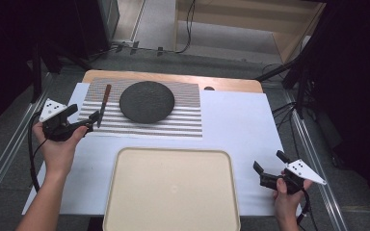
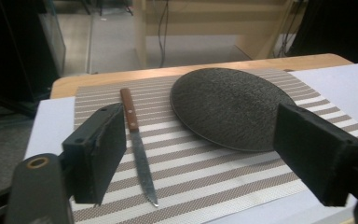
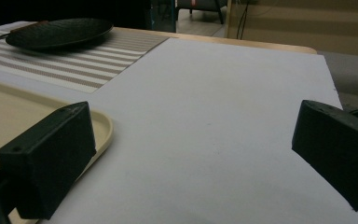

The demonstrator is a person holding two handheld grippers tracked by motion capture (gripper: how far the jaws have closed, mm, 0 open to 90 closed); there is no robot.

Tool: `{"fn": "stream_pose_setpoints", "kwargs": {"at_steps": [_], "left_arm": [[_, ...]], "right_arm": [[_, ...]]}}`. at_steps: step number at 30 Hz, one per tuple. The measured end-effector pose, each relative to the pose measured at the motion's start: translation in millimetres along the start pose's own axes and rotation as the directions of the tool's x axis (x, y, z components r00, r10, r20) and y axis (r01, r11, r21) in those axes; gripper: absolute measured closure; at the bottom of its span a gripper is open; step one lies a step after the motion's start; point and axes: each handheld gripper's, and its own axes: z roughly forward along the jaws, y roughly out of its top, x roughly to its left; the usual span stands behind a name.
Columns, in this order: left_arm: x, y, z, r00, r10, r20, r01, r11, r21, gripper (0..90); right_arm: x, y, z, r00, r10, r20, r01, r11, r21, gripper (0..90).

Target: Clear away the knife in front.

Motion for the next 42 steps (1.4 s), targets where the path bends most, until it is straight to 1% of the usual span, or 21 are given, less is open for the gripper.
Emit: {"fn": "stream_pose_setpoints", "kwargs": {"at_steps": [2,8,9,11,12,15,19,21,24,26,28,30,31,32,33,34,35,36,39,41,42], "left_arm": [[1.5,1.9,5.3,0.9998,0.008,-0.019,-0.008,0.9998,0.018,22.6],[7.2,8.8,19.3,0.9997,0.003,-0.023,-0.001,0.9986,0.054,26.9],[8.3,10.4,22.6,0.9998,-0.001,-0.02,0.002,0.9983,0.059,29.5],[10.6,12.6,27.7,0.9999,-0.006,-0.011,0.007,0.9973,0.074,30.2],[11.9,13.4,30.6,1.0,-0.006,0.002,0.006,0.9968,0.079,33.8],[13.9,14.8,38.3,1.0,-0.004,-0.006,0.005,0.9954,0.096,36.0],[19.3,15.8,50.0,0.9993,-0.029,-0.023,0.032,0.992,0.122,40.0],[22.2,16.1,55.3,0.9991,-0.031,-0.029,0.035,0.9905,0.133,43.5],[26.4,17.8,65.1,0.9986,-0.039,-0.035,0.045,0.9853,0.165,47.1],[29.0,18.9,71.4,0.9982,-0.046,-0.038,0.052,0.9818,0.183,52.1],[30.9,20.8,78.6,0.9983,-0.039,-0.043,0.048,0.9754,0.215,52.9],[33.2,23.8,87.8,0.9983,-0.031,-0.05,0.043,0.9637,0.264,55.9],[33.2,23.8,87.8,0.9983,-0.031,-0.05,0.043,0.9637,0.264,56.7],[34.9,26.0,94.4,0.9977,-0.018,-0.066,0.037,0.9539,0.298,59.0],[34.9,26.0,94.4,0.9977,-0.018,-0.066,0.037,0.9539,0.298,59.4],[35.8,26.9,97.7,0.9973,-0.015,-0.071,0.036,0.9504,0.309,59.8],[38.5,28.6,105.2,0.9964,-0.013,-0.084,0.041,0.9387,0.342,59.7],[38.5,28.6,105.2,0.9964,-0.013,-0.084,0.041,0.9387,0.342,59.8],[42.9,31.9,116.8,0.9956,0.009,-0.093,0.028,0.9211,0.388,61.2],[45.5,33.9,122.6,0.9952,0.007,-0.097,0.033,0.9151,0.402,62.4],[48.9,36.5,128.6,0.9943,-0.02,-0.105,0.063,0.9046,0.422,62.7]], "right_arm": [[-0.1,0.0,-0.2,1.0,0.001,-0.001,-0.001,1.0,0.0,0.0],[-0.9,0.0,0.2,1.0,0.003,0.0,-0.003,1.0,0.002,0.0],[-0.5,0.2,0.9,1.0,0.0,-0.004,0.0,1.0,0.002,0.0],[-0.5,0.0,1.1,1.0,-0.003,-0.004,0.003,1.0,0.003,0.0],[-0.4,-0.1,1.2,1.0,-0.002,-0.003,0.002,1.0,0.005,0.0],[-0.4,-0.2,1.2,1.0,-0.003,-0.005,0.003,1.0,0.005,0.0],[-0.5,-0.4,0.5,1.0,0.0,-0.009,0.0,1.0,0.008,0.0],[-0.8,-0.5,0.7,0.9999,0.0,-0.01,0.0,1.0,0.009,0.0],[-0.8,-0.4,1.3,1.0,0.005,-0.008,-0.005,1.0,0.011,0.0],[-0.8,-0.4,2.1,1.0,0.003,-0.007,-0.002,1.0,0.014,0.0],[-0.8,-0.4,2.6,1.0,-0.001,-0.009,0.001,1.0,0.017,0.0],[-0.3,-0.4,3.0,0.9999,-0.002,-0.011,0.002,1.0,0.023,0.0],[-0.1,-0.4,3.2,0.9999,-0.003,-0.011,0.003,1.0,0.024,0.0],[-0.2,-0.4,3.4,0.9999,-0.007,-0.013,0.007,1.0,0.024,0.0],[-0.1,-0.4,3.3,0.9999,-0.005,-0.013,0.005,1.0,0.026,0.0],[-0.1,-0.5,3.5,0.9999,-0.004,-0.013,0.005,1.0,0.025,0.0],[-0.2,-0.4,3.4,0.9999,-0.004,-0.013,0.005,1.0,0.026,0.0],[-0.2,-0.4,3.4,0.9999,-0.004,-0.013,0.005,1.0,0.026,0.0],[-0.3,-0.5,3.7,0.9999,-0.003,-0.015,0.004,1.0,0.028,0.0],[-0.3,-0.5,3.9,0.9999,-0.004,-0.013,0.004,1.0,0.03,0.0],[-0.5,-0.5,4.2,0.9999,-0.007,-0.015,0.007,1.0,0.029,0.0]]}}
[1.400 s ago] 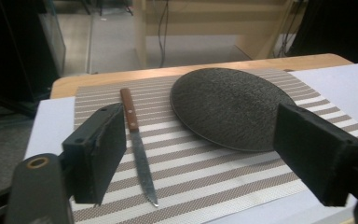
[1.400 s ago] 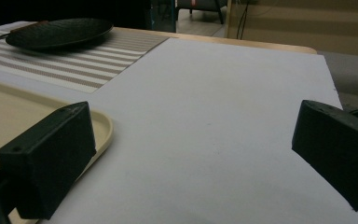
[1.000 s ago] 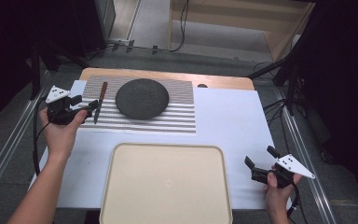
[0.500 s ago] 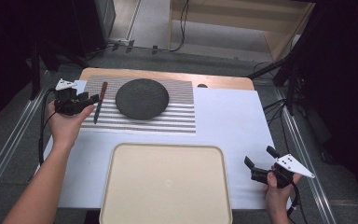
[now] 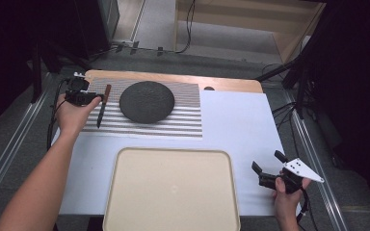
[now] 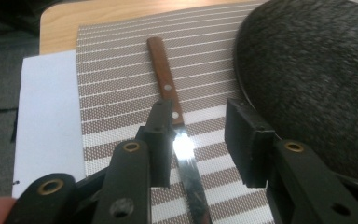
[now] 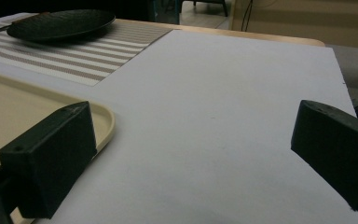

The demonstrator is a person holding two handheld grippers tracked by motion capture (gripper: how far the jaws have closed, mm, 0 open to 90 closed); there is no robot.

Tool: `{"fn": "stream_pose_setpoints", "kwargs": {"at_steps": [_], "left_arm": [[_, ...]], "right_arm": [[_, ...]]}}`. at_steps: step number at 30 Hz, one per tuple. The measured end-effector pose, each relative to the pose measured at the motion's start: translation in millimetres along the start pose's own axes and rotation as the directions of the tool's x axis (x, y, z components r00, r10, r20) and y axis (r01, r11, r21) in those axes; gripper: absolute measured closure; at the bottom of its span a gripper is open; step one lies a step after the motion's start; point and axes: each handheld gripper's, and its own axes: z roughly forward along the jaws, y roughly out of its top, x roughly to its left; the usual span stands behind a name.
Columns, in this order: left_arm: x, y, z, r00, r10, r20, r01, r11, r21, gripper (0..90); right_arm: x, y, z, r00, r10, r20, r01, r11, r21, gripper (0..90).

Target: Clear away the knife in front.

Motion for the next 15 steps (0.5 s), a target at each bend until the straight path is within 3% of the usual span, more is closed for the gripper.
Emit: {"fn": "stream_pose_setpoints", "kwargs": {"at_steps": [9,15], "left_arm": [[0.8,13.6,19.3,0.9993,-0.037,-0.007,0.038,0.9952,0.09,64.6],[3.9,21.5,33.1,0.9984,-0.051,-0.025,0.054,0.985,0.164,66.1]], "right_arm": [[-0.6,-0.1,0.9,1.0,0.003,-0.002,-0.003,1.0,0.006,0.0],[-0.7,-0.2,0.9,0.9999,0.004,-0.01,-0.004,1.0,0.002,0.0]]}}
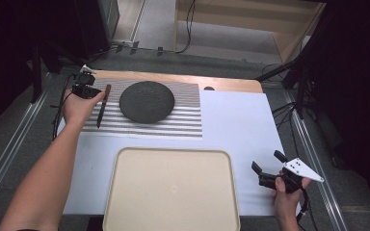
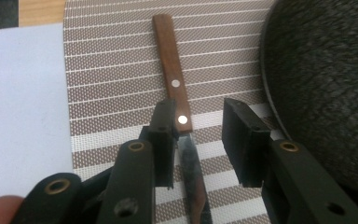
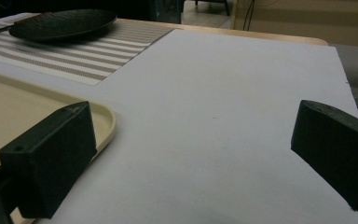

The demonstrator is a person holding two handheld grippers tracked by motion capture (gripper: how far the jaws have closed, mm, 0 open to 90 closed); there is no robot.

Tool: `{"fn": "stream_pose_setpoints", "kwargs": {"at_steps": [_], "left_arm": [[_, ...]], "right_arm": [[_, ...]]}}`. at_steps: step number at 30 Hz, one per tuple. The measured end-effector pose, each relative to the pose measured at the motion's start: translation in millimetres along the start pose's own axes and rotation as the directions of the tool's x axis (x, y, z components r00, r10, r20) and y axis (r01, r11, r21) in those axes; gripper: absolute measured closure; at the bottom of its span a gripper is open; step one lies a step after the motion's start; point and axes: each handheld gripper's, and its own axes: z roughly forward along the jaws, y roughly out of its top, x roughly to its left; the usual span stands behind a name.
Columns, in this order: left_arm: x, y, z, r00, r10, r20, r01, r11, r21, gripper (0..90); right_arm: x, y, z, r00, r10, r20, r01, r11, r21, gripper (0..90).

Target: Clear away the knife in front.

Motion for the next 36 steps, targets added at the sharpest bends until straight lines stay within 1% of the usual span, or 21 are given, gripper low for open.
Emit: {"fn": "stream_pose_setpoints", "kwargs": {"at_steps": [3,4,5,6,10,13,15,17,18,24,27,29,30,32,34,36], "left_arm": [[1.4,4.0,6.1,0.9998,-0.016,0.009,0.016,0.9994,0.032,67.5],[1.5,4.9,7.6,0.9999,-0.013,0.006,0.013,0.9991,0.042,67.5],[2.1,6.9,10.9,0.9997,-0.022,0.006,0.022,0.9984,0.051,67.5],[2.1,6.9,10.9,0.9997,-0.022,0.006,0.022,0.9984,0.051,67.5],[3.2,10.7,14.9,0.9995,-0.023,-0.02,0.024,0.9973,0.069,68.5],[3.7,11.4,18.8,0.999,-0.039,-0.022,0.041,0.9959,0.081,69.1],[4.8,11.0,22.3,0.9989,-0.041,-0.024,0.043,0.9941,0.1,70.1],[5.7,10.3,25.7,0.9985,-0.05,-0.024,0.052,0.993,0.106,70.8],[6.2,10.1,26.9,0.9985,-0.048,-0.026,0.05,0.9925,0.111,71.3],[4.3,9.7,32.7,0.9985,-0.041,-0.035,0.045,0.9916,0.121,73.1],[4.1,9.5,34.5,0.9981,-0.049,-0.037,0.053,0.9918,0.117,73.4],[3.4,8.9,36.2,0.9982,-0.044,-0.041,0.049,0.991,0.124,73.8],[2.5,8.2,38.1,0.9983,-0.034,-0.047,0.04,0.9903,0.133,73.8],[1.4,8.5,38.7,0.9976,-0.034,-0.06,0.042,0.991,0.127,74.9],[1.8,8.9,39.0,0.9973,-0.039,-0.063,0.047,0.9902,0.132,76.0],[2.9,8.9,39.4,0.9964,-0.062,-0.057,0.069,0.9893,0.128,76.2]], "right_arm": [[-0.3,-0.1,0.2,1.0,-0.001,0.001,0.001,1.0,0.001,0.0],[-0.3,-0.1,0.2,1.0,-0.001,0.001,0.001,1.0,0.001,0.0],[-0.3,-0.1,0.2,1.0,0.0,0.001,0.0,1.0,0.001,0.0],[-0.3,-0.1,0.2,1.0,0.0,0.001,0.0,1.0,0.001,0.0],[-0.4,-0.1,-0.5,1.0,0.001,-0.002,-0.001,1.0,-0.005,0.0],[-0.4,-0.2,-0.3,1.0,0.001,-0.002,-0.001,1.0,-0.005,0.0],[-0.5,-0.2,-0.3,1.0,0.002,-0.003,-0.002,1.0,-0.005,0.0],[-0.7,-0.2,-0.3,1.0,0.004,-0.004,-0.004,1.0,-0.004,0.0],[-0.9,-0.2,-0.2,1.0,0.003,-0.005,-0.003,1.0,-0.005,0.0],[-0.8,-0.1,0.1,1.0,0.004,-0.005,-0.004,1.0,-0.004,0.0],[-0.8,-0.2,0.1,1.0,0.004,-0.005,-0.004,1.0,-0.003,0.0],[-0.9,-0.2,0.0,1.0,0.006,-0.004,-0.006,1.0,-0.004,0.0],[-0.9,-0.2,0.0,1.0,0.006,-0.004,-0.006,1.0,-0.004,0.0],[-1.0,-0.3,-0.3,0.9999,0.009,-0.005,-0.009,1.0,-0.003,0.0],[-1.2,-0.3,-0.5,1.0,0.008,-0.005,-0.008,1.0,-0.003,0.0],[-1.2,-0.4,-0.4,0.9999,0.01,-0.006,-0.01,1.0,-0.003,0.0]]}}
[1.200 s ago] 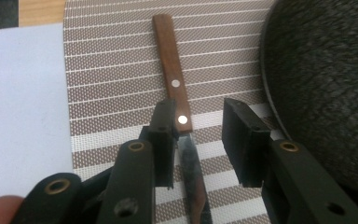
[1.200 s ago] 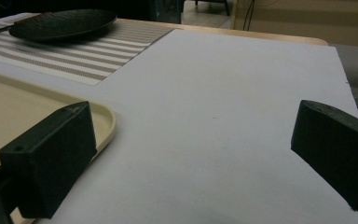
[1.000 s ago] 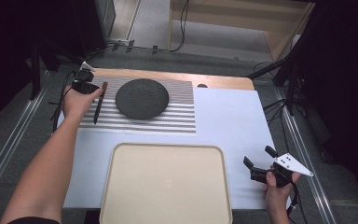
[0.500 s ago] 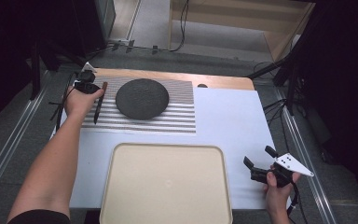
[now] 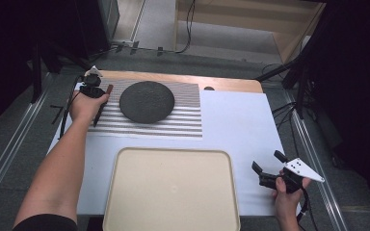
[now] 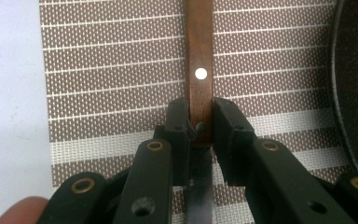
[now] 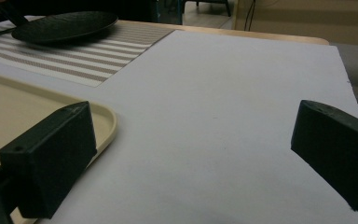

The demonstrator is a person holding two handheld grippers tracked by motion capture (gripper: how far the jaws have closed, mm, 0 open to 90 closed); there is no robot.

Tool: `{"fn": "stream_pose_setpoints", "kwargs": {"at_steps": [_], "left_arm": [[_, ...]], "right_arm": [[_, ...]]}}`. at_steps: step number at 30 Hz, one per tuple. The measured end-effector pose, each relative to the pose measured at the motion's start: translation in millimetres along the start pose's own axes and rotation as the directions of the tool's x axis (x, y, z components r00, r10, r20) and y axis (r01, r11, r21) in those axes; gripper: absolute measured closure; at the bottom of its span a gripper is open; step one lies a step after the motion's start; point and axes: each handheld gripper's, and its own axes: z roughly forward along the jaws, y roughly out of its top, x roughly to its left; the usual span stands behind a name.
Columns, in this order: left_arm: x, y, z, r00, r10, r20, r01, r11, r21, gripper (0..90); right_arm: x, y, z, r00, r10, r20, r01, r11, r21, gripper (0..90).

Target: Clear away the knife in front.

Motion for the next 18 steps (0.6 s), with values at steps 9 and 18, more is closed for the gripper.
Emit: {"fn": "stream_pose_setpoints", "kwargs": {"at_steps": [9,18], "left_arm": [[-0.8,-1.0,0.6,0.9999,0.011,-0.007,-0.011,0.9999,-0.001,76.3],[-1.5,-1.7,-0.5,0.9987,0.051,-0.008,-0.051,0.9987,-0.003,77.3]], "right_arm": [[-0.3,-0.1,0.4,1.0,0.001,0.003,-0.001,1.0,0.006,0.0],[-1.3,-0.2,0.3,1.0,0.007,0.001,-0.007,1.0,0.003,0.0]]}}
